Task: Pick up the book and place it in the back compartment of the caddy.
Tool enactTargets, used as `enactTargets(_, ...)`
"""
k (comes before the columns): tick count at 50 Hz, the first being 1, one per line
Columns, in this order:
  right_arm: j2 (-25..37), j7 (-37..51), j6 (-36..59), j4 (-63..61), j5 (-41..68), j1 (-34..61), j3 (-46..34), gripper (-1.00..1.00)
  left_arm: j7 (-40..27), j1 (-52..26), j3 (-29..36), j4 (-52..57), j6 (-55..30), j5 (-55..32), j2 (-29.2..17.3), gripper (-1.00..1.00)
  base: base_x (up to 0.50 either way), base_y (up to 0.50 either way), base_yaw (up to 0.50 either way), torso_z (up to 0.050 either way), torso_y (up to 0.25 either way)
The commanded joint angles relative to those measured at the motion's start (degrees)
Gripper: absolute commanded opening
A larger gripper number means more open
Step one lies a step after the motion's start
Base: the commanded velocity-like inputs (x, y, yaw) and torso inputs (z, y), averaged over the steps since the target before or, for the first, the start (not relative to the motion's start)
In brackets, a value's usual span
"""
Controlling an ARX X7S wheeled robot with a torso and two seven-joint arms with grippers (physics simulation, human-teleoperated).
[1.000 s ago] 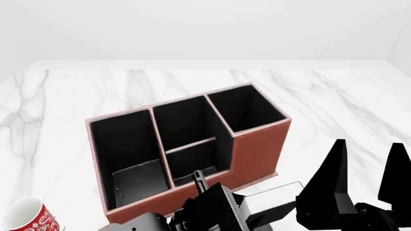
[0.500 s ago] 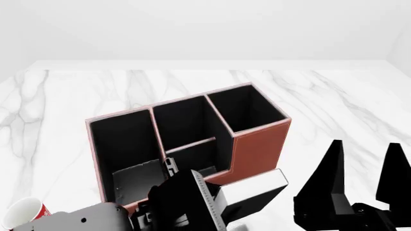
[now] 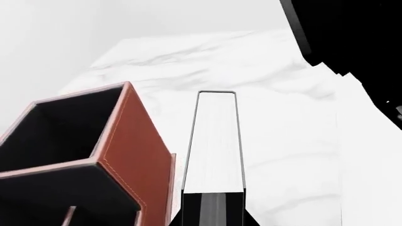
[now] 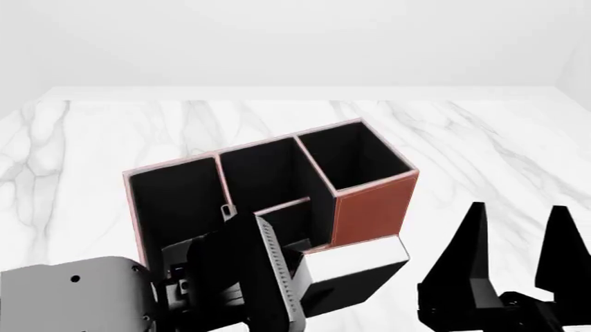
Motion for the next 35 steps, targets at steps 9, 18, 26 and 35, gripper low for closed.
enactTargets(9, -0.9, -0.96, 0.04, -0.32, -1.41, -0.18, 0.7, 1.0, -5.83, -9.3, -9.05, -1.08, -5.68, -13.53, 0.36, -1.0, 0.0, 0.0, 0.0, 0.0, 0.001)
enactTargets(18, -0.77, -0.83, 0.06, -0.19, -1.34, -0.01, 0.61, 1.0, -7.05, -15.59, -10.11, -5.1, -6.2, -14.91, -0.8, -1.0, 0.0, 0.0, 0.0, 0.0, 0.001)
enactTargets(26, -0.75, -0.9, -0.16, 0.16, -1.43, 0.06, 0.31, 1.0, -12.11, -18.04, -11.29, -9.25, -6.37, -18.05, -0.47, -1.0, 0.0, 0.0, 0.0, 0.0, 0.001)
enactTargets(35, -0.64, -0.74, -0.09, 0.37, -1.38, 0.22, 0.25, 1.0, -12.66, -19.74, -11.08, -10.06, -6.36, -20.42, -1.88, -1.0, 0.0, 0.0, 0.0, 0.0, 0.001)
